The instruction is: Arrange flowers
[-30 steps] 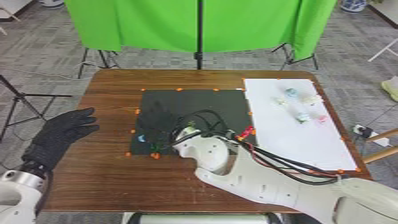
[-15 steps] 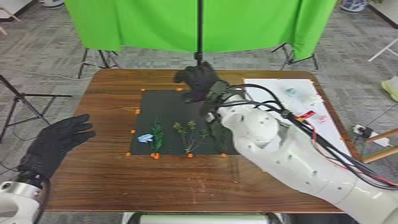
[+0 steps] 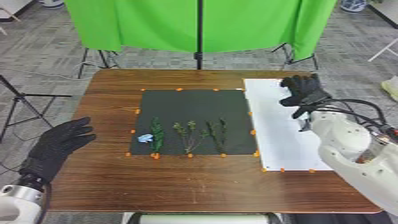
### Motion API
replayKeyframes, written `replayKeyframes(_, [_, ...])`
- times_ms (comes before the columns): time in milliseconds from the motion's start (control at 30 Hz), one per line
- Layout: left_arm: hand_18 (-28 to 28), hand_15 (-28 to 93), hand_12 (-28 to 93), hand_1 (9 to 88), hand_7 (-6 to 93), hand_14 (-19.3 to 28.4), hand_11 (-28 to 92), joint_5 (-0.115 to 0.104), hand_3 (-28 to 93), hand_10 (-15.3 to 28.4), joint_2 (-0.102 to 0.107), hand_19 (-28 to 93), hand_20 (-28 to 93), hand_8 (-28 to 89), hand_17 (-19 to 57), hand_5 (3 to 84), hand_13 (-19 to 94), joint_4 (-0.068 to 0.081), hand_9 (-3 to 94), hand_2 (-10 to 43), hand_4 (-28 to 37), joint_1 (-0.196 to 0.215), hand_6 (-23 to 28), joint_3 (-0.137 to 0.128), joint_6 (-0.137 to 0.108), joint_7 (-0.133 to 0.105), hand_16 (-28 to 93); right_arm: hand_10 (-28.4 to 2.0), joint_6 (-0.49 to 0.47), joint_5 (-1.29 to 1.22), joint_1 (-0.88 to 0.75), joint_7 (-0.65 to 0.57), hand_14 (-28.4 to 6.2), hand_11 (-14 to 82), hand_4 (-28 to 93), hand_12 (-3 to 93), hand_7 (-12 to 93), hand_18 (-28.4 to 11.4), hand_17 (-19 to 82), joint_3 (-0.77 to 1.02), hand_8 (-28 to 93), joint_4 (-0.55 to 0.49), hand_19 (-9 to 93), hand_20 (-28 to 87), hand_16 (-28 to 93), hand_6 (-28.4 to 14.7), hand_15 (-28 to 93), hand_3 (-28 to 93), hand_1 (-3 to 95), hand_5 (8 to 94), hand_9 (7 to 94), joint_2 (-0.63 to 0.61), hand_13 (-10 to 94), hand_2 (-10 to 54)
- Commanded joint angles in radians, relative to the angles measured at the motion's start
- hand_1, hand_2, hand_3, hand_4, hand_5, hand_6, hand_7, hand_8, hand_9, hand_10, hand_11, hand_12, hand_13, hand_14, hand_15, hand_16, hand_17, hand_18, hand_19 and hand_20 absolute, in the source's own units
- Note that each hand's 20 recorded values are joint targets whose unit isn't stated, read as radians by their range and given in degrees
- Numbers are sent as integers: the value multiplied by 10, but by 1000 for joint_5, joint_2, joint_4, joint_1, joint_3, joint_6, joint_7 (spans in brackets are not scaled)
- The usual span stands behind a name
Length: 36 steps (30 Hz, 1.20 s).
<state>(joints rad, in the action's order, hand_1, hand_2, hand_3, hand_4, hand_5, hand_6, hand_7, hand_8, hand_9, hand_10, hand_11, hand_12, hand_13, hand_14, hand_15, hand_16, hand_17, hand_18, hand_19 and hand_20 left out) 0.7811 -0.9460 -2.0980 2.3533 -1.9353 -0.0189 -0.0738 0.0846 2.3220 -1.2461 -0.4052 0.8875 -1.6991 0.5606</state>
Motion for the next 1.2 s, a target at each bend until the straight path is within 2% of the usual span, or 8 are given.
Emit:
replayKeyframes(33, [240,484,146,273,239,181,294,5,725,153,-4,599,-32,-116,-68,409,301,6,376,50,-277,9,60,7,3,10,-63,-96,-43,4,-127,-40,-57,428,-283,191,385,-178,159,81,-221,-3,639,341,144,-25,520,896,255,380,415,-43,438,-95])
replayKeyframes(600, [240,485,147,273,240,182,294,7,726,153,-10,600,-32,-118,-68,409,302,5,376,50,-277,14,61,5,8,13,-63,-95,-123,7,-92,-102,-48,456,-283,192,385,-177,169,41,-223,30,647,350,159,-21,538,894,260,404,460,-23,493,-95])
replayKeyframes(733, [240,485,147,273,240,182,295,7,726,153,-12,599,-32,-118,-67,409,301,4,376,50,-277,18,61,5,8,12,-64,-96,-156,-46,-98,-61,-48,455,-283,193,380,-190,185,66,-221,39,655,356,161,-23,543,899,272,404,457,-17,498,-95])
replayKeyframes(833, [240,484,146,273,239,182,295,6,726,152,-13,599,-32,-117,-68,409,301,3,376,50,-277,18,61,6,6,11,-64,-99,-114,-34,-80,-62,-50,481,-282,198,410,-190,219,34,-230,63,665,362,163,-20,560,905,306,418,460,-9,524,-95])
replayKeyframes(900, [240,484,147,273,239,182,296,6,726,153,-15,599,-32,-117,-67,410,301,2,377,50,-277,20,61,5,5,13,-64,-89,-61,-26,-70,-46,-31,474,-282,220,460,-178,248,11,-252,79,681,371,230,-11,529,886,363,450,499,-7,569,-95])
replayKeyframes(967, [240,484,146,273,239,182,296,6,726,153,-16,599,-32,-117,-67,409,302,2,377,50,-277,19,61,3,5,13,-63,-65,-31,-16,-62,-28,4,353,-282,349,575,-160,286,-5,-145,86,711,383,340,-14,452,844,451,499,628,-5,670,-92])
replayKeyframes(1067, [240,484,146,273,238,182,296,5,726,153,-18,599,-31,-117,-68,410,301,-1,376,50,-277,22,61,0,1,10,-63,-51,25,35,-56,-21,3,282,-282,423,595,-153,323,-21,-115,84,744,395,371,-1,441,829,505,619,779,3,760,-87])
replayKeyframes(1200, [240,484,146,273,238,182,296,5,725,153,-17,599,-31,-117,-67,410,302,0,377,51,-277,19,61,0,0,10,-63,-46,127,41,-12,-10,4,268,-283,434,583,-155,334,-50,-133,43,758,398,381,2,437,843,506,656,813,23,786,-94])
